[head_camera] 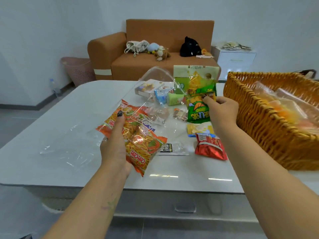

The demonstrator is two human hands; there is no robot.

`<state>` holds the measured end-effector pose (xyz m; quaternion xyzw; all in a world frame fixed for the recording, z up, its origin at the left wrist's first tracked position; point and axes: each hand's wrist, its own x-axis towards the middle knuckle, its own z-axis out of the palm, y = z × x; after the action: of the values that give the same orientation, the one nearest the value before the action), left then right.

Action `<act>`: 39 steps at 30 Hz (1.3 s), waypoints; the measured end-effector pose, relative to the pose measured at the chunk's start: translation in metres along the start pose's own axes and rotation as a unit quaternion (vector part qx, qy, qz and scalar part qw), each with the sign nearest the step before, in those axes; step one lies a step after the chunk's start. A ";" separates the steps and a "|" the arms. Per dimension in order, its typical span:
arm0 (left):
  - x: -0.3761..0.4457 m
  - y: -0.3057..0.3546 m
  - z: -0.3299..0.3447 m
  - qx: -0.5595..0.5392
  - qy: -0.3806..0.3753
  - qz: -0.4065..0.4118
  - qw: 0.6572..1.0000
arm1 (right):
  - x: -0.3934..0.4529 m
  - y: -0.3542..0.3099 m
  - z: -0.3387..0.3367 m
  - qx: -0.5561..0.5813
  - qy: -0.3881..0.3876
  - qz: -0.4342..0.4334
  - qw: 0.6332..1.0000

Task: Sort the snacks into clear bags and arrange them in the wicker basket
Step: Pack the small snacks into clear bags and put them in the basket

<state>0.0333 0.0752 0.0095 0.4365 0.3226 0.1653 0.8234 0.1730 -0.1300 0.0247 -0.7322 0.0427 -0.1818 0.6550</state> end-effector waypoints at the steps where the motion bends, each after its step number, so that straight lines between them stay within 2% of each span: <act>1: -0.004 0.001 0.000 -0.007 -0.007 0.000 1.000 | -0.007 -0.004 -0.006 0.039 -0.013 0.029 0.999; 3: -0.012 0.002 0.000 -0.033 -0.023 0.007 0.999 | -0.027 -0.012 -0.017 0.052 -0.033 0.049 0.997; 7: -0.030 0.011 -0.007 -0.118 -0.098 0.007 0.988 | -0.071 -0.022 -0.041 -0.013 -0.085 0.024 0.996; 9: -0.040 0.012 -0.010 -0.139 -0.157 -0.019 0.978 | -0.090 -0.030 -0.050 -0.018 -0.134 0.040 0.990; 12: -0.056 0.000 -0.013 -0.127 -0.206 -0.078 0.967 | -0.118 -0.040 -0.057 -0.008 -0.188 0.054 0.981; 15: -0.067 -0.018 -0.015 -0.115 -0.221 -0.108 0.962 | -0.146 -0.040 -0.052 0.036 -0.153 0.070 0.985; 17: -0.072 -0.026 -0.018 -0.124 -0.230 -0.108 0.959 | -0.154 -0.035 -0.048 0.104 -0.120 0.131 0.979; 21: -0.073 -0.026 -0.026 -0.148 -0.259 -0.113 0.948 | -0.156 -0.036 -0.043 0.237 -0.120 0.236 0.935; 24: -0.071 -0.022 -0.033 -0.147 -0.277 -0.114 0.943 | -0.159 -0.037 -0.038 0.273 -0.134 0.280 0.911; 26: -0.069 -0.022 -0.035 -0.160 -0.276 -0.110 0.941 | -0.160 -0.039 -0.034 0.247 -0.152 0.265 0.920; 29: -0.065 -0.021 -0.035 -0.188 -0.271 -0.104 0.938 | -0.151 -0.046 -0.030 0.117 -0.187 0.135 0.966; 31: -0.065 -0.019 -0.034 -0.188 -0.286 -0.105 0.934 | -0.147 -0.051 -0.027 0.083 -0.216 0.100 0.968; 39: -0.064 -0.015 -0.030 -0.192 -0.277 -0.062 0.939 | -0.148 -0.054 -0.025 0.119 -0.274 0.204 0.932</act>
<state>-0.0344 0.0497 0.0095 0.2778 0.0703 0.0456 0.9570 0.0176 -0.1021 0.0484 -0.6458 -0.0116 0.1601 0.7464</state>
